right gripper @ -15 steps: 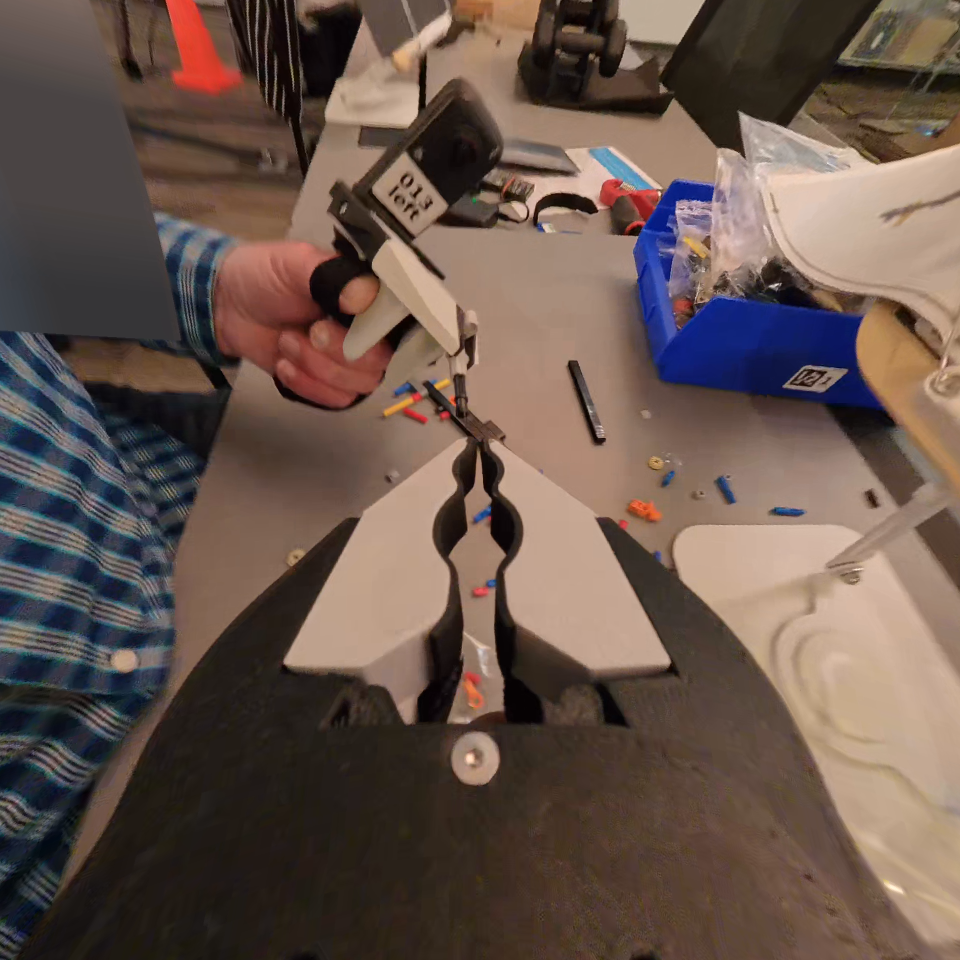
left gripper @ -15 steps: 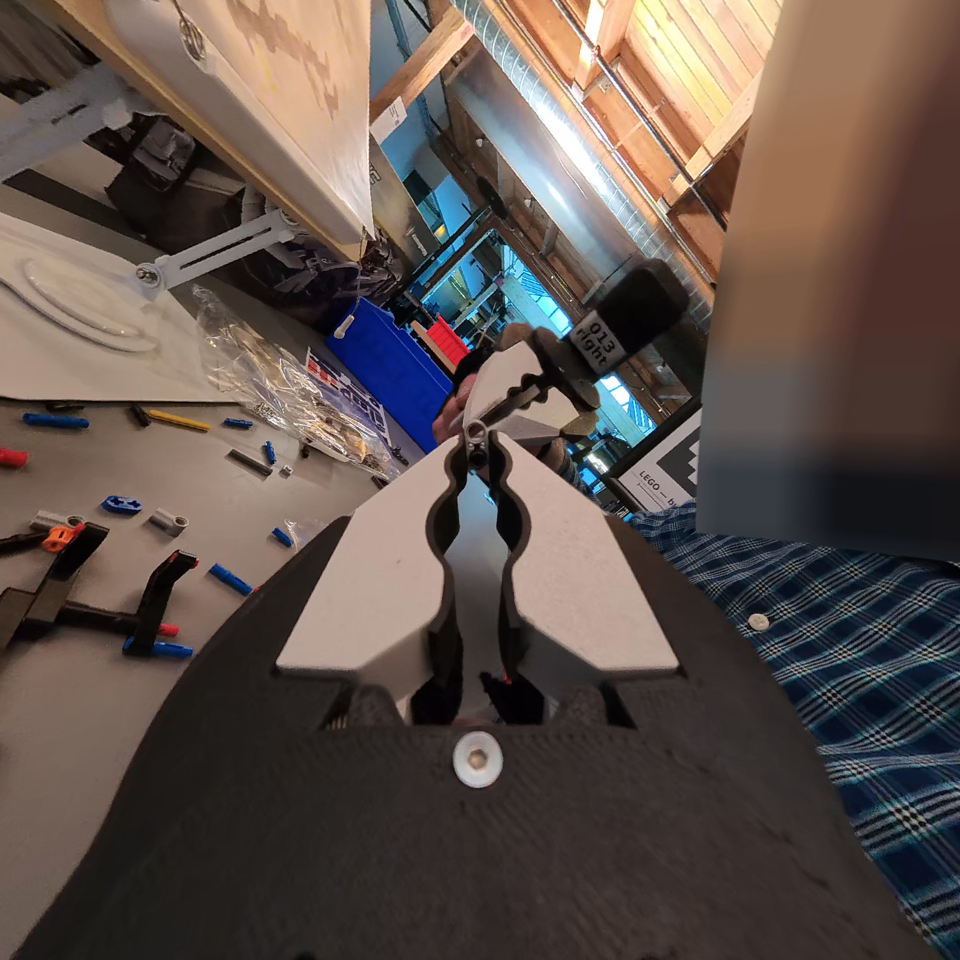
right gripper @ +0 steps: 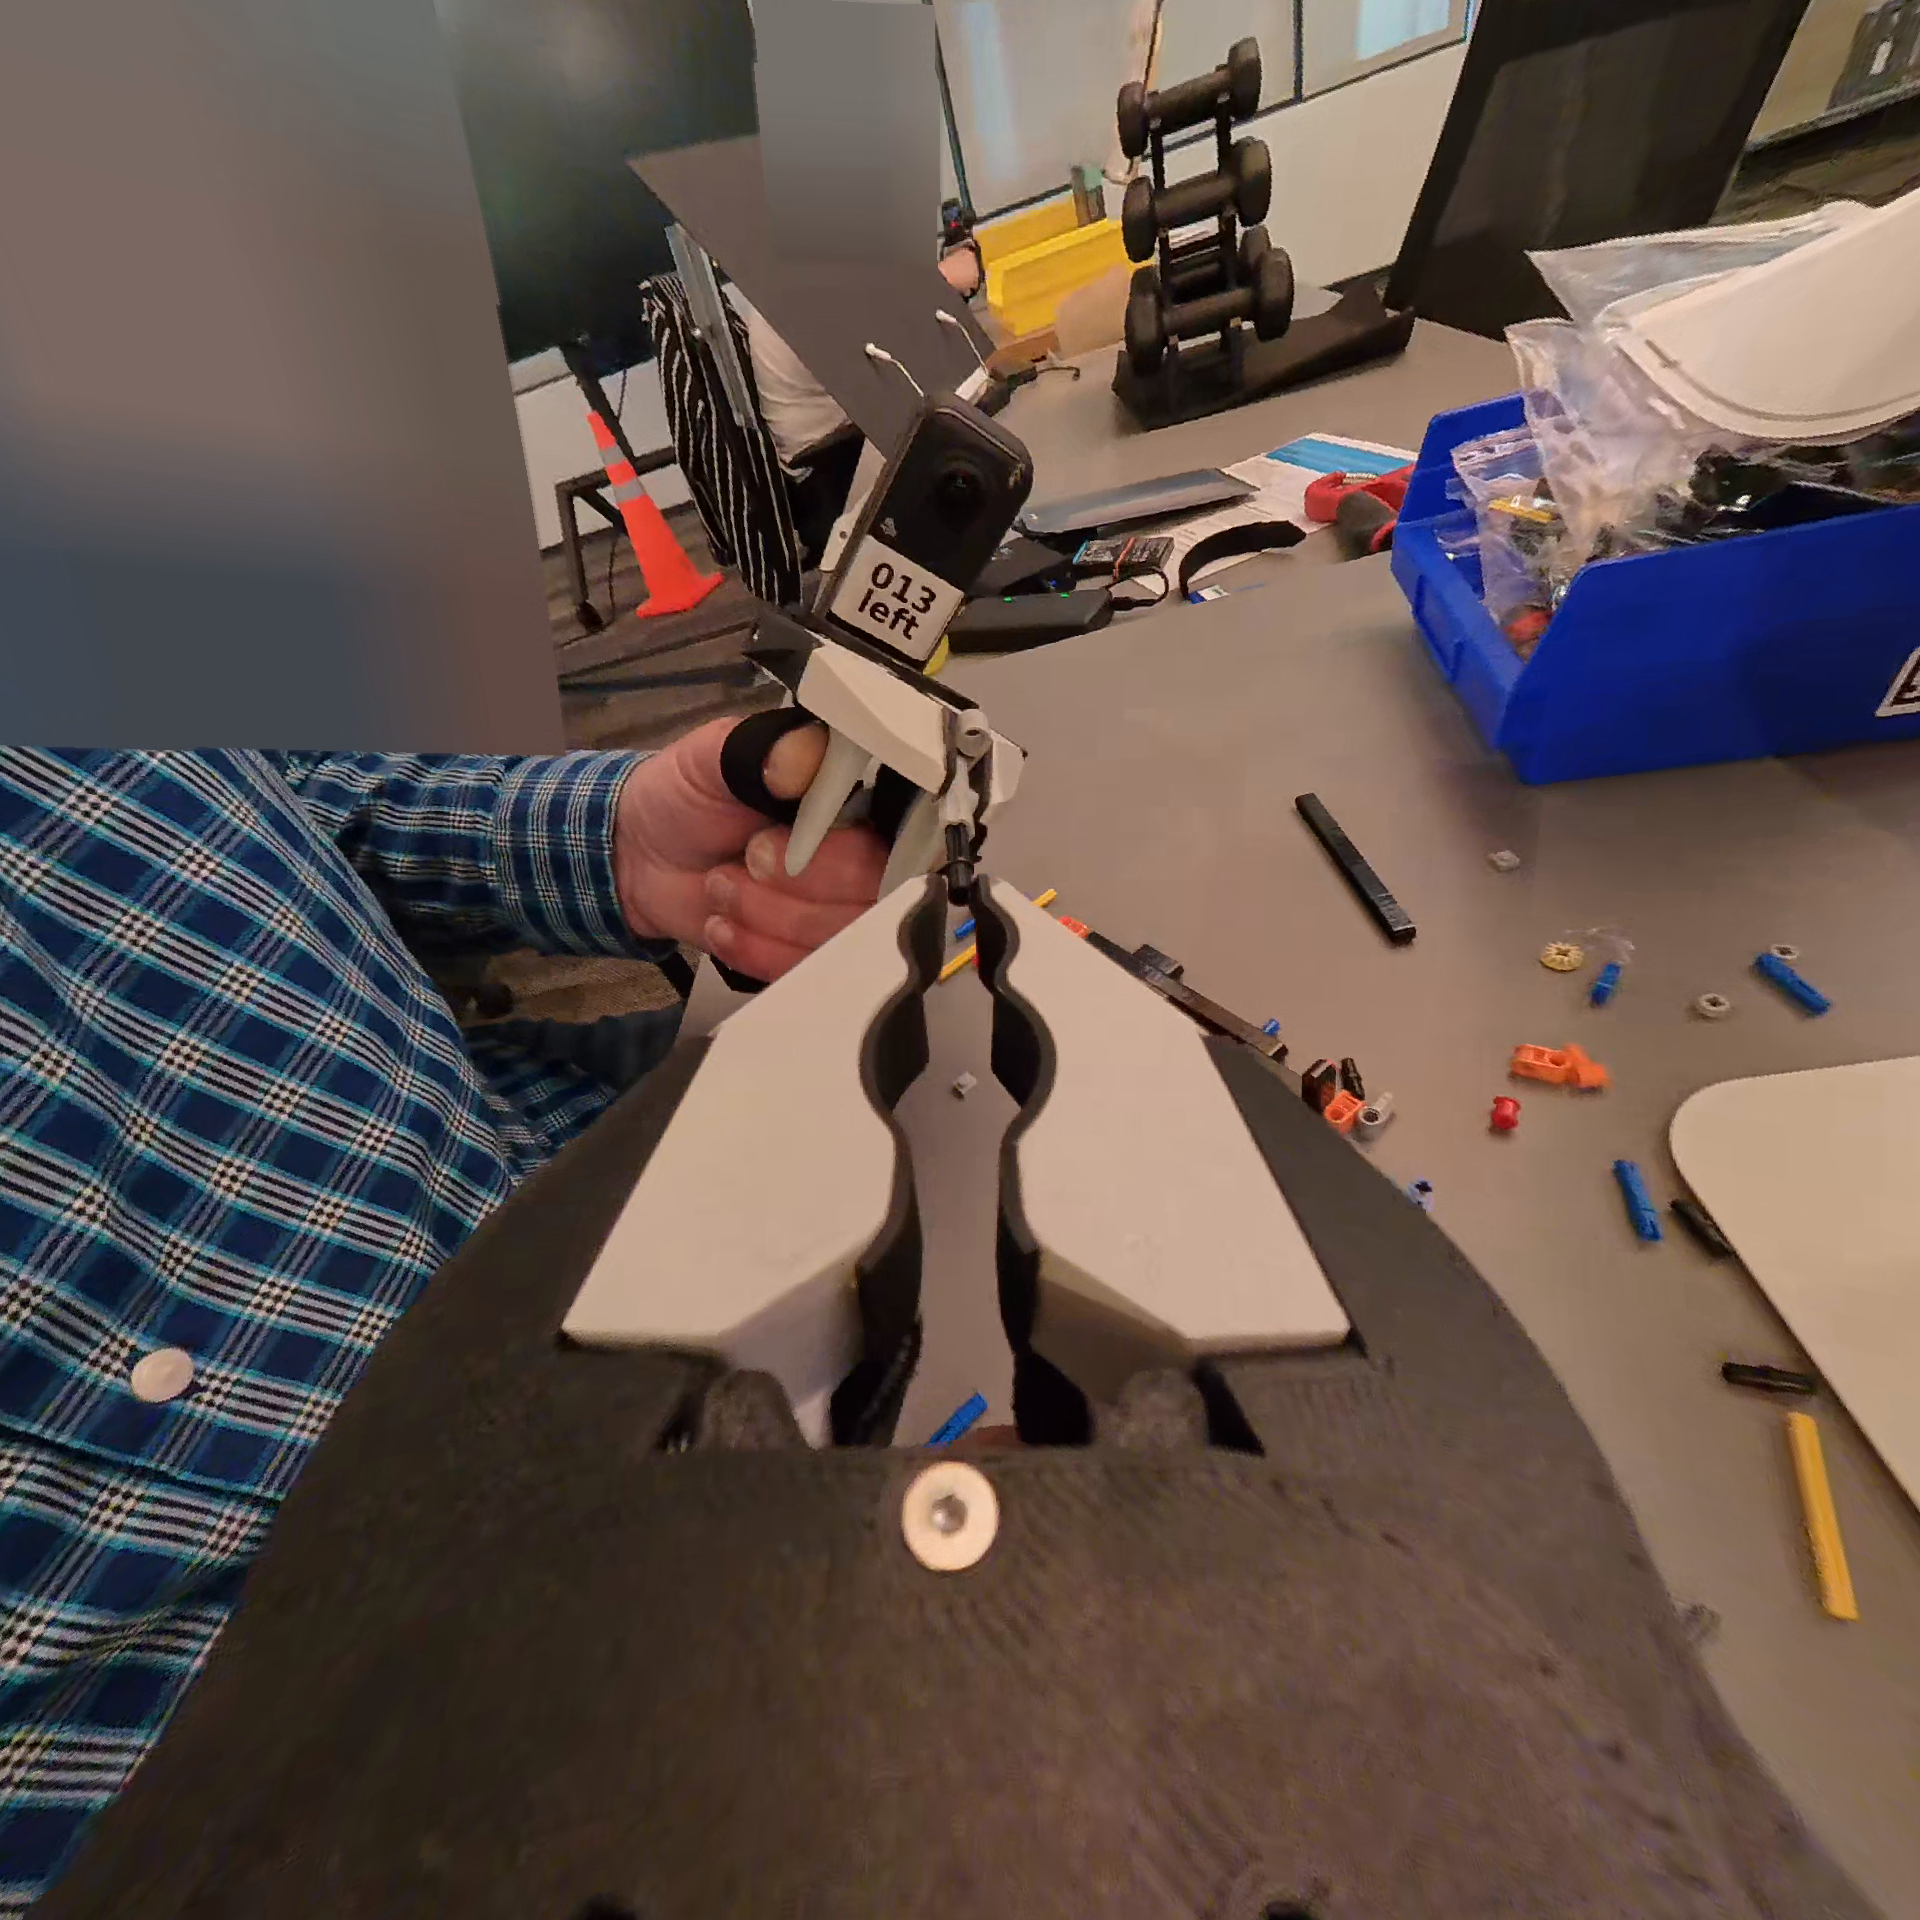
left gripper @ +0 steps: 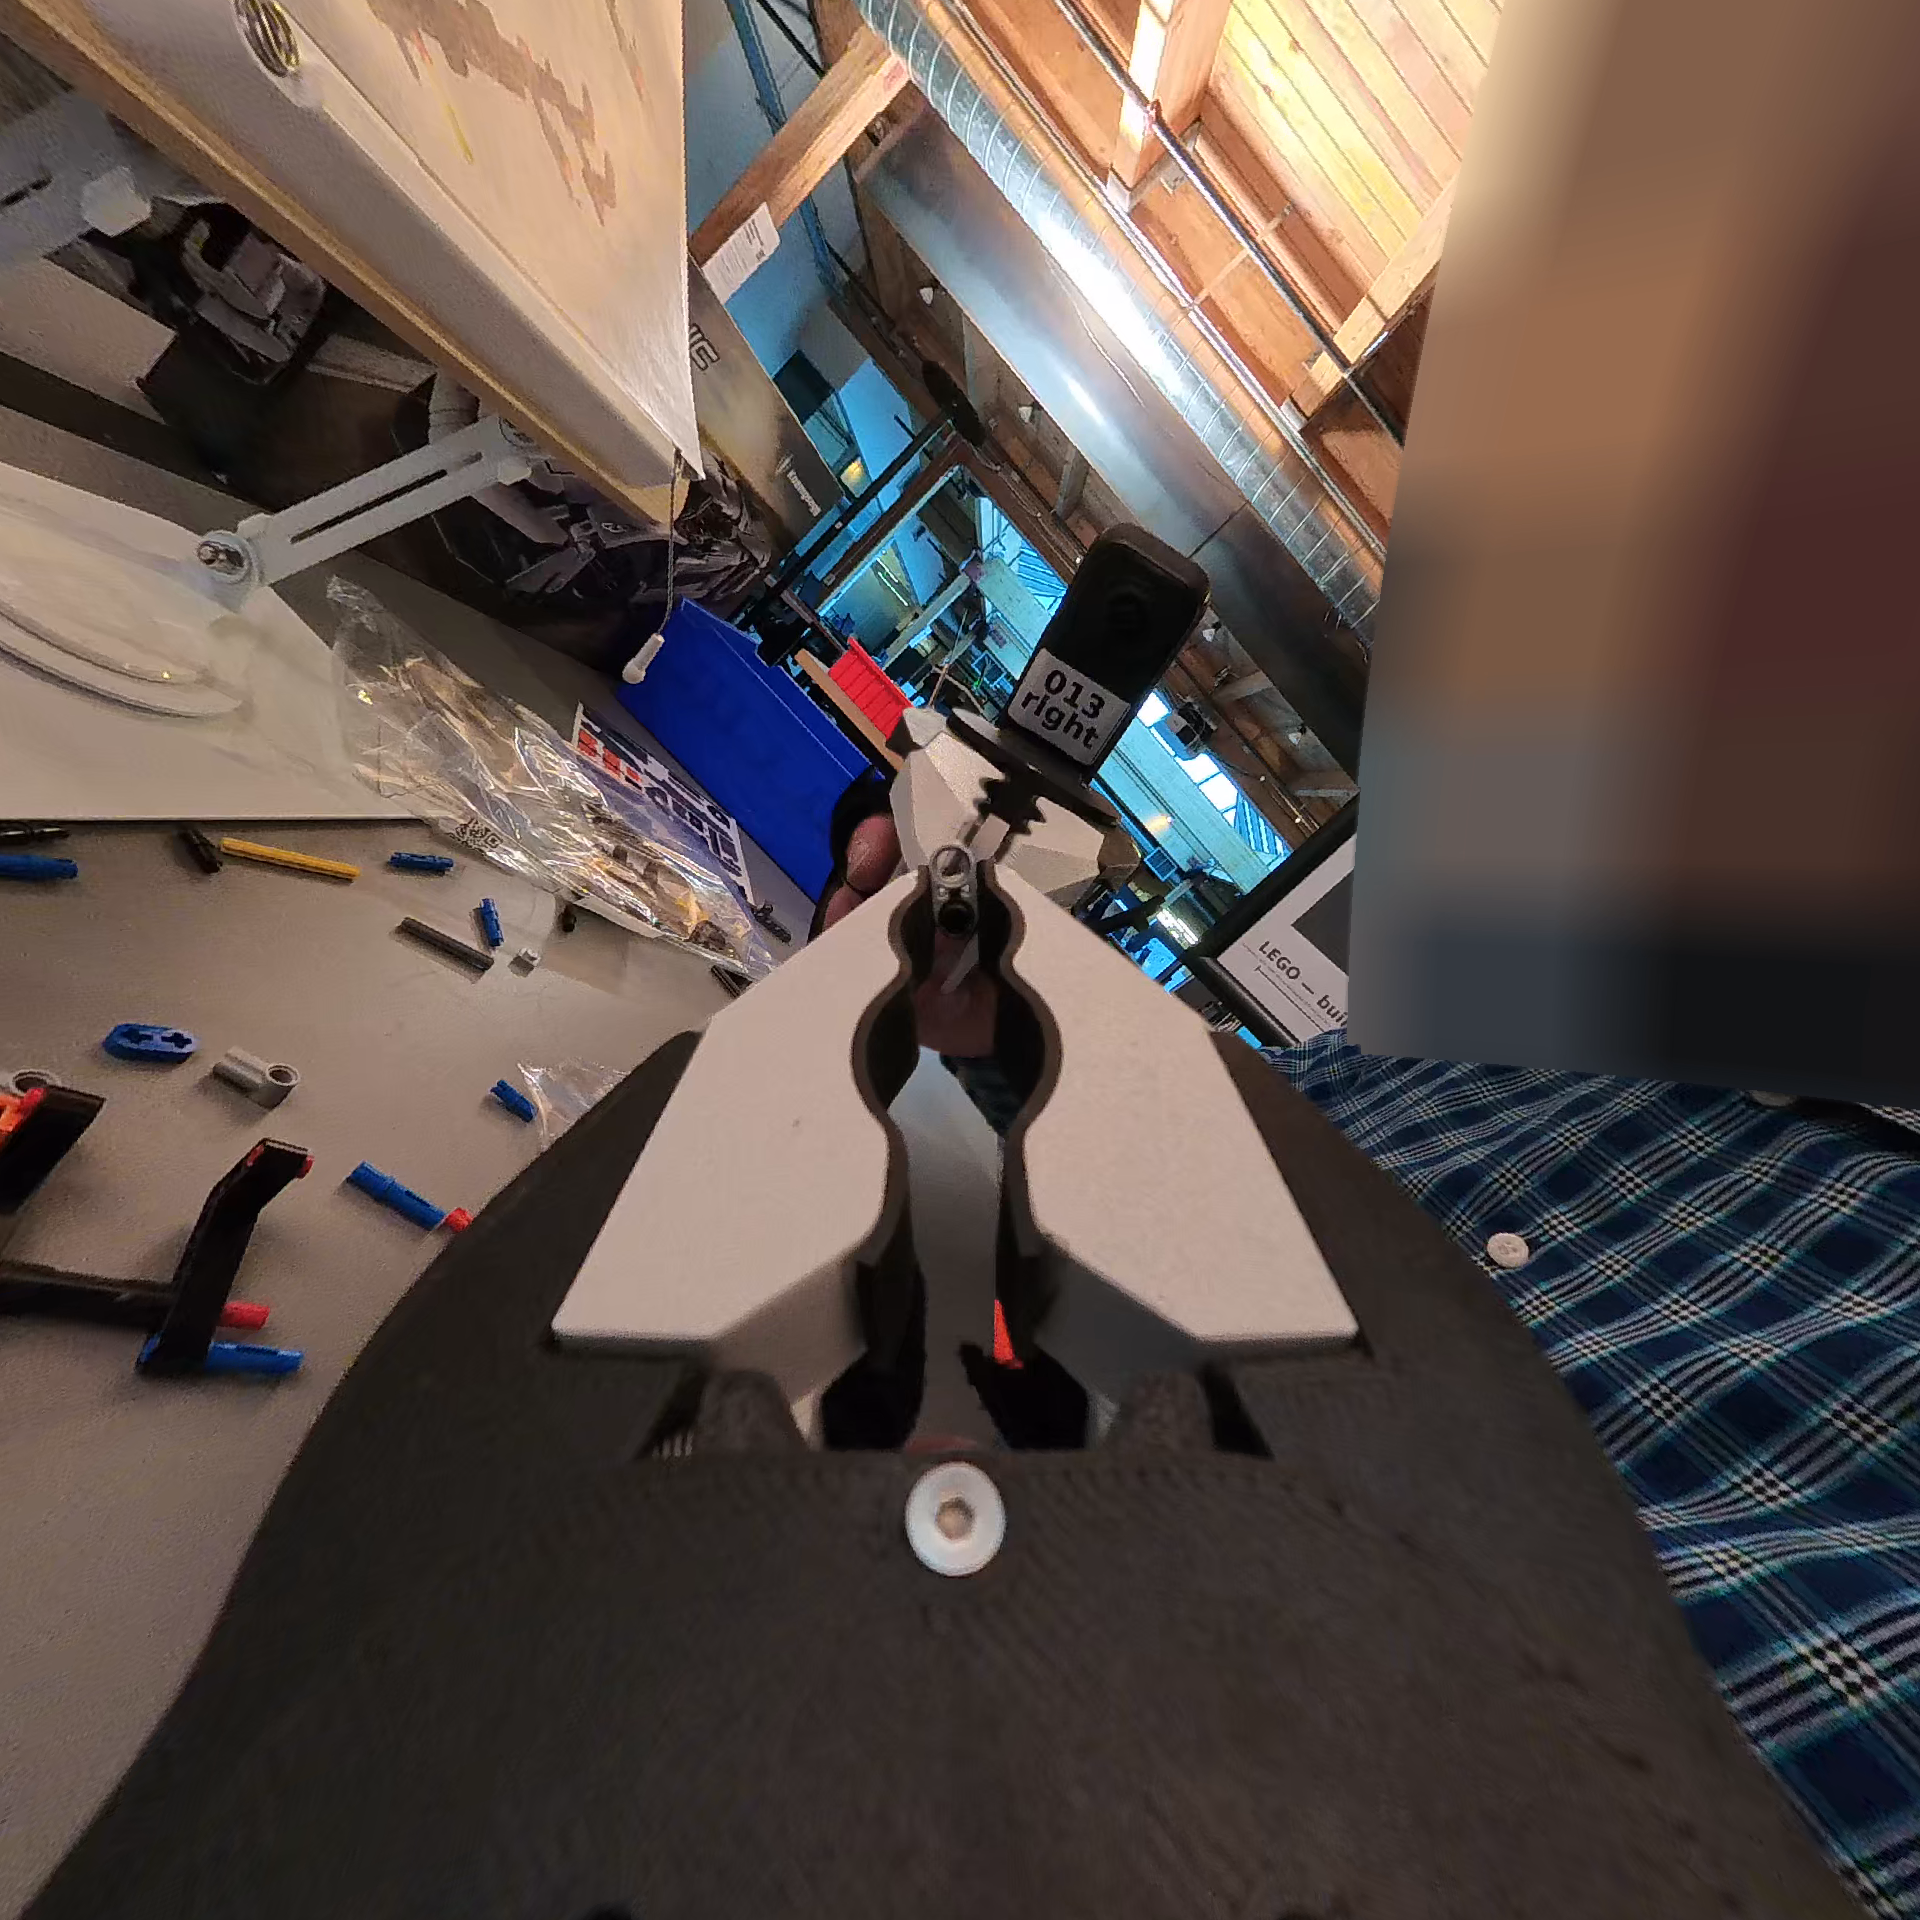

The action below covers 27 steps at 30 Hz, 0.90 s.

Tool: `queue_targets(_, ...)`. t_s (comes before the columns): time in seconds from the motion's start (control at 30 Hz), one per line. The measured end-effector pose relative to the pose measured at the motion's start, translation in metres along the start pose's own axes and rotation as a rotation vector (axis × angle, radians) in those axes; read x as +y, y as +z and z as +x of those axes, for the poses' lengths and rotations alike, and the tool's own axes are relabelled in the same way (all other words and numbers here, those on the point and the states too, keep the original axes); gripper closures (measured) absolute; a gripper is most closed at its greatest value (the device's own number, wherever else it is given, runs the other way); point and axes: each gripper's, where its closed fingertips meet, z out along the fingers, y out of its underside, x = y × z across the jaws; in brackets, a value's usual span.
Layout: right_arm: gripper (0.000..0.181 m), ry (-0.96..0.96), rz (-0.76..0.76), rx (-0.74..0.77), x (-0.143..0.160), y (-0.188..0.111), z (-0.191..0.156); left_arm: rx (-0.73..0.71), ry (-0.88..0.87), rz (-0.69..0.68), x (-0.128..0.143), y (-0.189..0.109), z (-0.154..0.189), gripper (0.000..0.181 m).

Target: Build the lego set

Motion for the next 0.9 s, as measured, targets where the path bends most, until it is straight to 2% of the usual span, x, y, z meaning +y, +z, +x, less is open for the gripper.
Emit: queue_targets(0.9, 0.18, -0.009, -0.017, -0.024, 0.0045, 0.0002, -0.0076, 0.004, 0.058, -0.032, 0.0089, 0.0019, 0.0058, 0.176)
